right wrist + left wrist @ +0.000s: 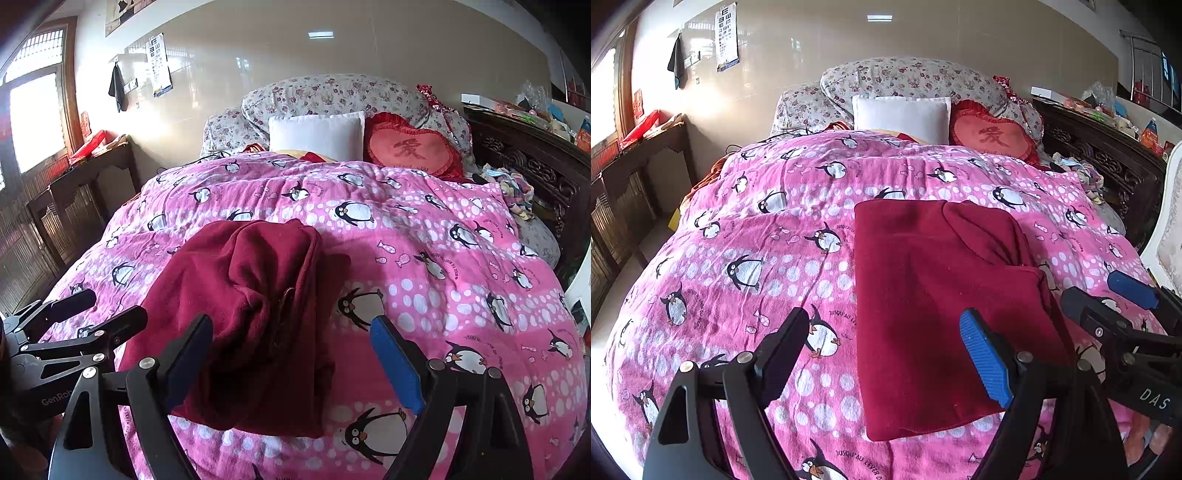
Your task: Fold small clothes
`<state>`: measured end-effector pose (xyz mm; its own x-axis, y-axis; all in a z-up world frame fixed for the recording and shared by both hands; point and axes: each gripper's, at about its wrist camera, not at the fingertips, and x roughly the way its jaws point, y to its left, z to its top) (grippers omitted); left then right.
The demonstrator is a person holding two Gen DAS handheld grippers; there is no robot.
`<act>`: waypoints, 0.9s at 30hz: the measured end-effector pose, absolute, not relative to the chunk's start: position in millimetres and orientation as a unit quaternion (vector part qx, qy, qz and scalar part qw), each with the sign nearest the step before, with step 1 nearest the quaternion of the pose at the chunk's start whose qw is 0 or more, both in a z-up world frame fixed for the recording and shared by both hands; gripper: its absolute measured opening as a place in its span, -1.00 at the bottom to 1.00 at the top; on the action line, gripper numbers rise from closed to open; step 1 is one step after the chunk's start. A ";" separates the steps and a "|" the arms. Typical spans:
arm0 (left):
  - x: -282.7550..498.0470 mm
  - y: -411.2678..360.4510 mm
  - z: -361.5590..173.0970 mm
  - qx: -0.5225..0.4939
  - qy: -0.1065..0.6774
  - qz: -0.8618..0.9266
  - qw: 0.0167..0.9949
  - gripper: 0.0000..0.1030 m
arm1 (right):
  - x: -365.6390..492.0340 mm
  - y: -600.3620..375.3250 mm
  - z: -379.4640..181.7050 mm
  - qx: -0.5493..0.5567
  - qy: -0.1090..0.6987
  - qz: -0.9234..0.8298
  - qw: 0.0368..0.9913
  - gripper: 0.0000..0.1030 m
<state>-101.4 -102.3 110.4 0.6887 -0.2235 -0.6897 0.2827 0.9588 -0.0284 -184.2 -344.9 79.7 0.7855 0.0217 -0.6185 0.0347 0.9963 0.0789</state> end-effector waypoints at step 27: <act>-103.5 -98.4 111.8 0.038 0.350 -0.133 0.927 0.61 | -180.9 -341.8 75.0 0.042 0.333 0.000 0.942 0.77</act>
<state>-103.5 -98.4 111.8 0.7199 -0.2203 -0.6582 0.2729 0.9617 -0.0233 -180.9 -341.8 75.0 0.7787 0.0281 -0.6268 0.0273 0.9965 0.0785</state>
